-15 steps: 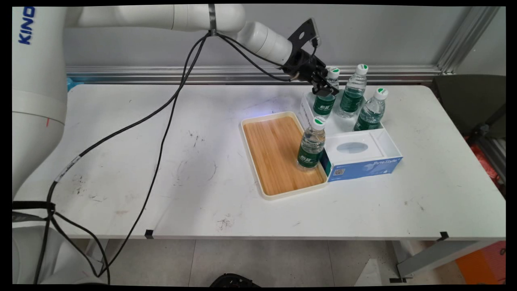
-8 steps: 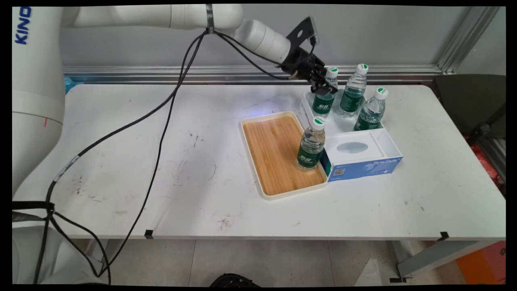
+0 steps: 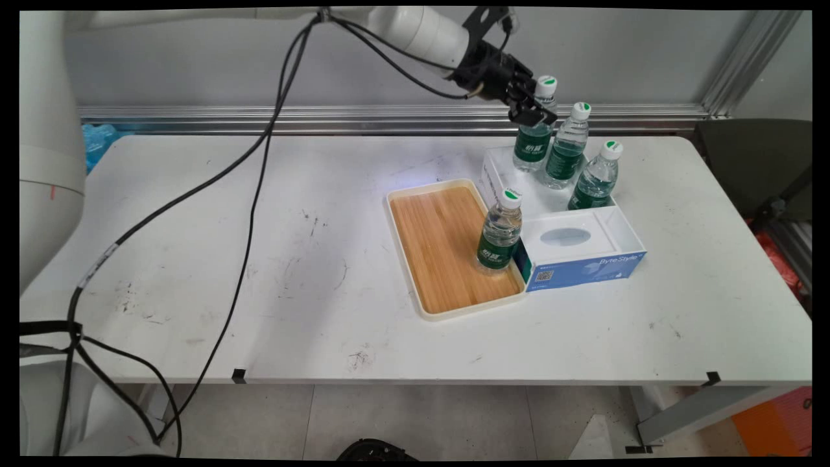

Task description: Place the picked object on the tray

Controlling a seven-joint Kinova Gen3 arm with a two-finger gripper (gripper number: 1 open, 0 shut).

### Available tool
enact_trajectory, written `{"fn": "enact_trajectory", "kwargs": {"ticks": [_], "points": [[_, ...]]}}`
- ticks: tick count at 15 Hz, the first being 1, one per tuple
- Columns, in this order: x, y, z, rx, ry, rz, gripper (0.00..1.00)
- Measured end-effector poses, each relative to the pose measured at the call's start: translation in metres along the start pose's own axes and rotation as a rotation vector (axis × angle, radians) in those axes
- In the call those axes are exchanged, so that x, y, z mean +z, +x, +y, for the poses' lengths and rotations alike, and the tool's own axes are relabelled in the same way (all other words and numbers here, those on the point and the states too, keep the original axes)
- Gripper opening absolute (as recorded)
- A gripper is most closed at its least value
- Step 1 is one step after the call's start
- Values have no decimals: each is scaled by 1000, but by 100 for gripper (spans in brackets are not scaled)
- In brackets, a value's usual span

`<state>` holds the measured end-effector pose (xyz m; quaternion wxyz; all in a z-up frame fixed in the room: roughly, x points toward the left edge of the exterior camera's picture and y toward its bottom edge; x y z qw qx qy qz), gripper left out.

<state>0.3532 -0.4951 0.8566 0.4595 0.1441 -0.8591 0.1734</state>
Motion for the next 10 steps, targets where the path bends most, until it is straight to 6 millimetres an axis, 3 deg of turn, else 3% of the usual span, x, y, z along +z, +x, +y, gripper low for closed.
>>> {"fn": "enact_trajectory", "kwargs": {"ticks": [5,10], "points": [[-37,16,15,-29,-4,-12,0],[-83,8,39,-35,4,-49,0]]}}
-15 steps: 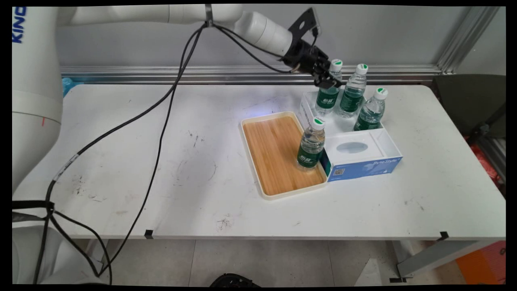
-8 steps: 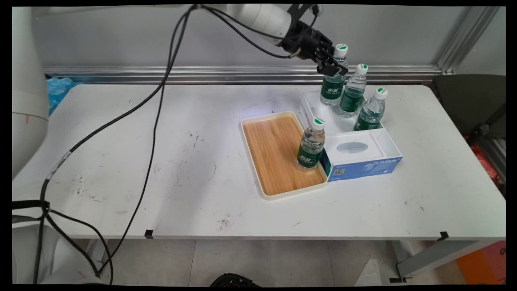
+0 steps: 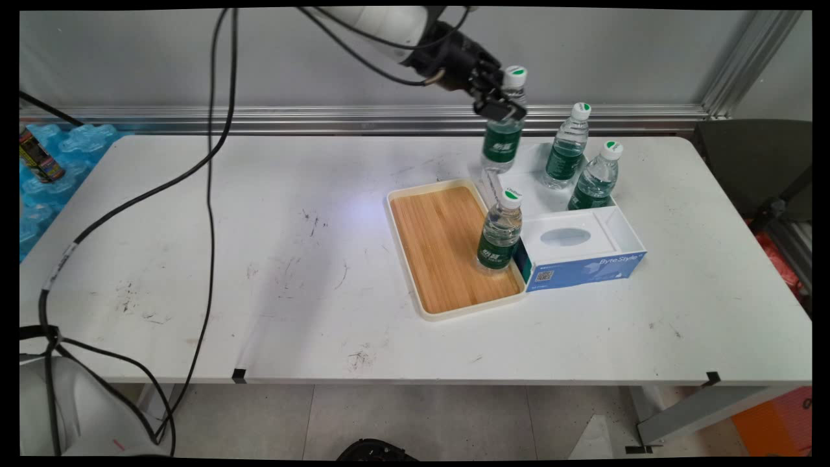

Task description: Place the picked object on the tray

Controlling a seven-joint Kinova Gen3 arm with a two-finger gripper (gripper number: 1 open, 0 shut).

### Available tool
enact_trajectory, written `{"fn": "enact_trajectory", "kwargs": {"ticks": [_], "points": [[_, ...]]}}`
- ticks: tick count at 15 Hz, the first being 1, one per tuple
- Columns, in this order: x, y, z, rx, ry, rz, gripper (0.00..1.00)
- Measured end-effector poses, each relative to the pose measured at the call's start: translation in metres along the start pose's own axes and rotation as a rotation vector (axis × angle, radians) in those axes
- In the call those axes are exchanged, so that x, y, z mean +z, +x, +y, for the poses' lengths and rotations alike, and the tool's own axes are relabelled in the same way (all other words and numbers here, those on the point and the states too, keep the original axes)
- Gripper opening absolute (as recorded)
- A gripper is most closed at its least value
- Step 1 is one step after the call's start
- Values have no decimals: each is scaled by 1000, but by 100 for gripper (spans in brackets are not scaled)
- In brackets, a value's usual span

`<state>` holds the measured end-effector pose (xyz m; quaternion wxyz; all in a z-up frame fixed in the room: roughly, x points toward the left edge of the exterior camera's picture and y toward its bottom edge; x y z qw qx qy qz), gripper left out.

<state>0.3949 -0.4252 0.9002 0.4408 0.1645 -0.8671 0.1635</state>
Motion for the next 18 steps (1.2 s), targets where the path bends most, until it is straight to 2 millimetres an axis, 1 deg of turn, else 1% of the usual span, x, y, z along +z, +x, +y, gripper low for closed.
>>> {"fn": "enact_trajectory", "kwargs": {"ticks": [4,7,12,18], "points": [[-30,-18,24,7,-3,-13,0],[-46,-35,45,16,-18,-17,0],[-61,-57,75,35,-59,-16,0],[-68,-76,103,37,-98,-16,0]]}}
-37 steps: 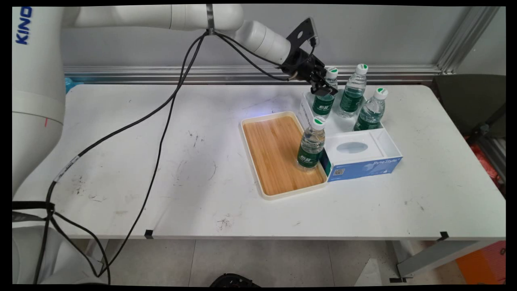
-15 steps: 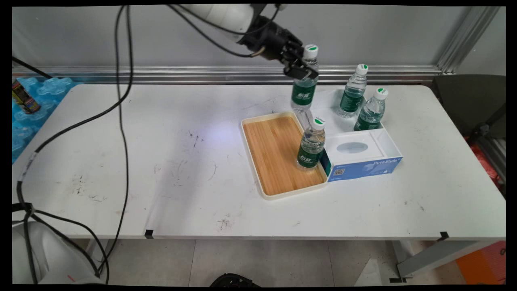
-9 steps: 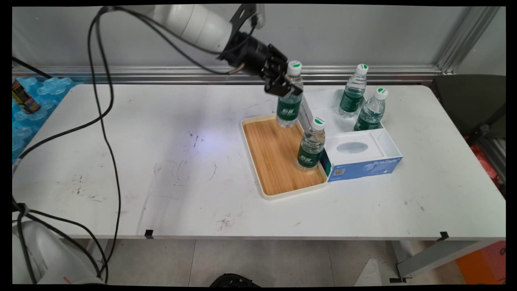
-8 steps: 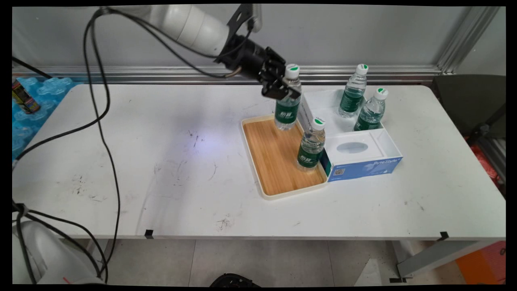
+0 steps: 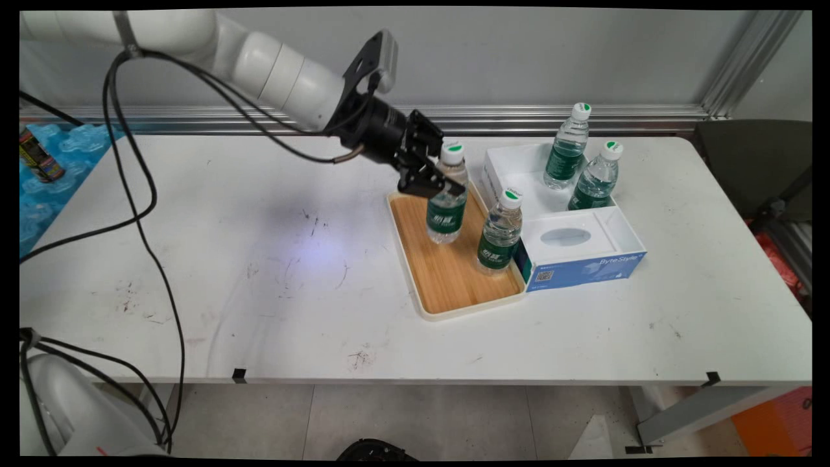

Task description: Place the picked object on the tray

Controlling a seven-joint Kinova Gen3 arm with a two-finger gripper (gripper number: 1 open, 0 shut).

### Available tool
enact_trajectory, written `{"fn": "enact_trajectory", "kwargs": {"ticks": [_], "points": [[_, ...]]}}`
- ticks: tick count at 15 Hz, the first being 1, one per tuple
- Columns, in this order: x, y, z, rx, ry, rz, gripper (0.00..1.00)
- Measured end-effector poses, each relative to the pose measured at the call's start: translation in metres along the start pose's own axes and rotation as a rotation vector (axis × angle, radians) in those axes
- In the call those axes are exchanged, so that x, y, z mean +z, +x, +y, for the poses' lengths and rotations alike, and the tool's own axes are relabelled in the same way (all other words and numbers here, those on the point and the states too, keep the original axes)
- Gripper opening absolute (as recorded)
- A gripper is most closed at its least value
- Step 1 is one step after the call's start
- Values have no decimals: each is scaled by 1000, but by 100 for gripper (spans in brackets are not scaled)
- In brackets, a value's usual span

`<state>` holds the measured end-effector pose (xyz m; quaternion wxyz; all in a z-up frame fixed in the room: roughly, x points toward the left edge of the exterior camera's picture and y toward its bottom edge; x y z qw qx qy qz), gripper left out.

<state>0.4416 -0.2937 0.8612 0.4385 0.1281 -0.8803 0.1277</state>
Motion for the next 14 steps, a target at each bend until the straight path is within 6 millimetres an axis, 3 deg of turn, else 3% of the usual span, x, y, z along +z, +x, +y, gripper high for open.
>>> {"fn": "enact_trajectory", "kwargs": {"ticks": [6,14], "points": [[6,-17,25,11,-30,3,0],[26,-23,38,69,-54,28,0]]}}
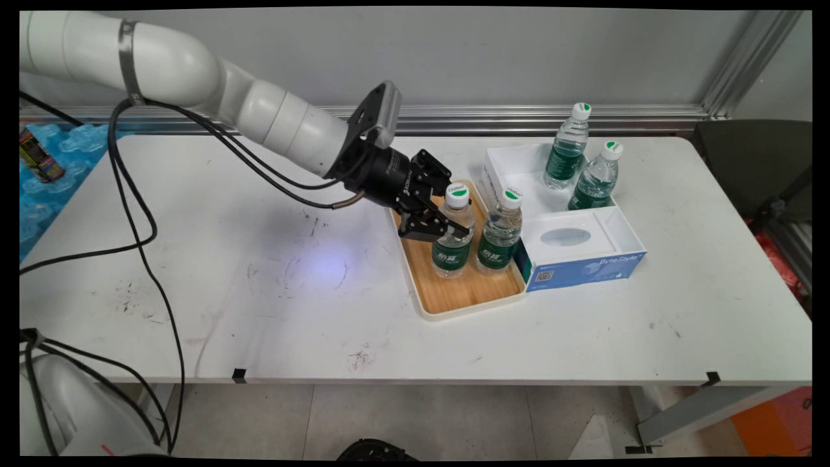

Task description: Place the picked object on the tray

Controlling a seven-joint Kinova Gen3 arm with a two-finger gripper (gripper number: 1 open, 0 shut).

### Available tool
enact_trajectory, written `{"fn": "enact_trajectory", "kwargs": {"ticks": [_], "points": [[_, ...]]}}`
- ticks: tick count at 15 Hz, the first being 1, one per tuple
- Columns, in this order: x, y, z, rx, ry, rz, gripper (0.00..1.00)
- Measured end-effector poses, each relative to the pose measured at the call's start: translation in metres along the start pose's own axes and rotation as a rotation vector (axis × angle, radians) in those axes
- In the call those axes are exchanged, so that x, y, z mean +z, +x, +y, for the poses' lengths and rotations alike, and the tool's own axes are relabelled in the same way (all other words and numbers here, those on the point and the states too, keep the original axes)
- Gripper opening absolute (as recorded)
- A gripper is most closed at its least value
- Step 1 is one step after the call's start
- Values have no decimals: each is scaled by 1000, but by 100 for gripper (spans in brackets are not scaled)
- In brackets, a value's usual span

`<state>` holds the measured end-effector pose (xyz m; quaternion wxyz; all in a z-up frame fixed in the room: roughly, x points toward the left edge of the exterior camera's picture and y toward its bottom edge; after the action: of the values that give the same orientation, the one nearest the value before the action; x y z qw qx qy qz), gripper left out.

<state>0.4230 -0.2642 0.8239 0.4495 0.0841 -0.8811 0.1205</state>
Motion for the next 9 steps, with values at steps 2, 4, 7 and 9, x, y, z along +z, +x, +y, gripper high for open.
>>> {"fn": "enact_trajectory", "kwargs": {"ticks": [2,4,7,9], "points": [[5,-3,1,4,0,-2,0],[10,-6,1,3,1,-6,0],[16,-12,2,-3,-1,-13,0],[19,-15,3,-5,-3,-17,0]]}}
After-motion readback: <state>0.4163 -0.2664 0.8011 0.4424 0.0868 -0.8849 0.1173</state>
